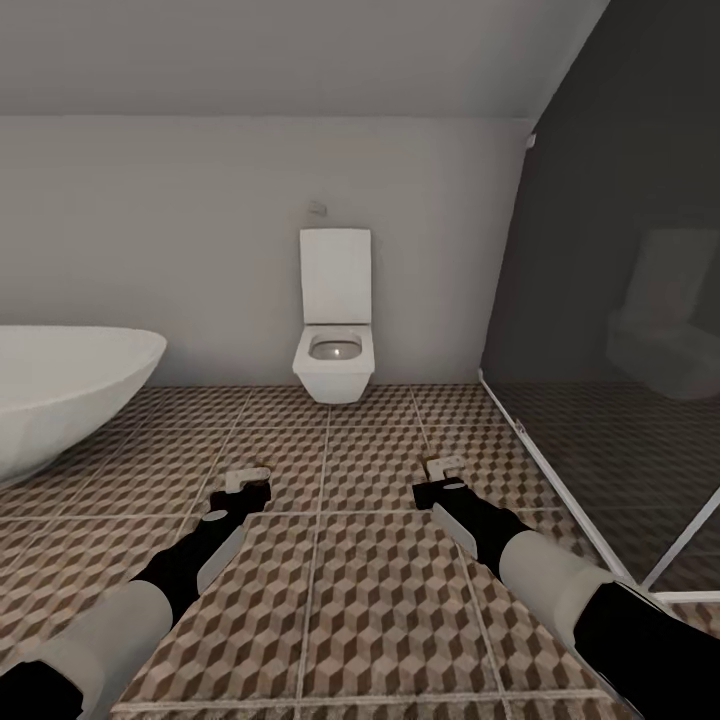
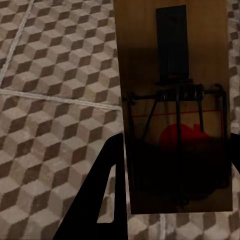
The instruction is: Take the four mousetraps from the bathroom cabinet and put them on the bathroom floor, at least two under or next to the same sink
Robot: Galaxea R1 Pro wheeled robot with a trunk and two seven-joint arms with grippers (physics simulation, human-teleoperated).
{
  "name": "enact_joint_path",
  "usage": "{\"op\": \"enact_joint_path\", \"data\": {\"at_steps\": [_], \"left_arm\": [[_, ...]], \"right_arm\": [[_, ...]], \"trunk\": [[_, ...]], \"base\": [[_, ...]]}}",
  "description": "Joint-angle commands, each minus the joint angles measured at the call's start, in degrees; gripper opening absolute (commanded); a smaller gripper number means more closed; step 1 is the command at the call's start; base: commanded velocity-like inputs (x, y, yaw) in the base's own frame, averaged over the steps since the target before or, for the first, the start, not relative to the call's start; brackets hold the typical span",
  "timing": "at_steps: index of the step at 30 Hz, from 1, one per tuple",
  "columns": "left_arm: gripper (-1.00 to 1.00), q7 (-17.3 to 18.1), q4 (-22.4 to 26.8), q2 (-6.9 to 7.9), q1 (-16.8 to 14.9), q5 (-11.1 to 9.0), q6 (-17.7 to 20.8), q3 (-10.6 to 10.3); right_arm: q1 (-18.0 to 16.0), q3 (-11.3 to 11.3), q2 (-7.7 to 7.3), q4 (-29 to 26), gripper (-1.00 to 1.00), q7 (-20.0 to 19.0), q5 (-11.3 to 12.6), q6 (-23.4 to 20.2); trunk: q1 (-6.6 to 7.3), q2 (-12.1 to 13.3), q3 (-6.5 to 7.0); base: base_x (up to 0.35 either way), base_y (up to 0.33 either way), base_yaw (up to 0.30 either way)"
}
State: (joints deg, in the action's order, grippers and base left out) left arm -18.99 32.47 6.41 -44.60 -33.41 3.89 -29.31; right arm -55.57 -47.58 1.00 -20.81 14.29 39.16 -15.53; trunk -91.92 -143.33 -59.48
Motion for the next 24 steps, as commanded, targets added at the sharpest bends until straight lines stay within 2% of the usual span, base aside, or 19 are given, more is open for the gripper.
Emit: {"op": "enact_joint_path", "data": {"at_steps": [1,24], "left_arm": [[-1.00,-0.61,0.15,0.09,-0.05,-0.25,0.24,-0.49],[-1.00,-0.61,0.14,0.02,-0.05,-0.25,0.24,-0.49]], "right_arm": [[-0.07,-0.49,-0.04,-0.11,-1.00,0.57,0.48,-0.21],[-0.07,-0.49,-0.02,-0.11,-1.00,0.57,0.48,-0.21]], "trunk": [[-0.01,-0.05,-0.29],[-0.60,-0.35,-5.38]], "base": [[0.000,0.000,0.000],[0.000,0.000,0.000]]}}
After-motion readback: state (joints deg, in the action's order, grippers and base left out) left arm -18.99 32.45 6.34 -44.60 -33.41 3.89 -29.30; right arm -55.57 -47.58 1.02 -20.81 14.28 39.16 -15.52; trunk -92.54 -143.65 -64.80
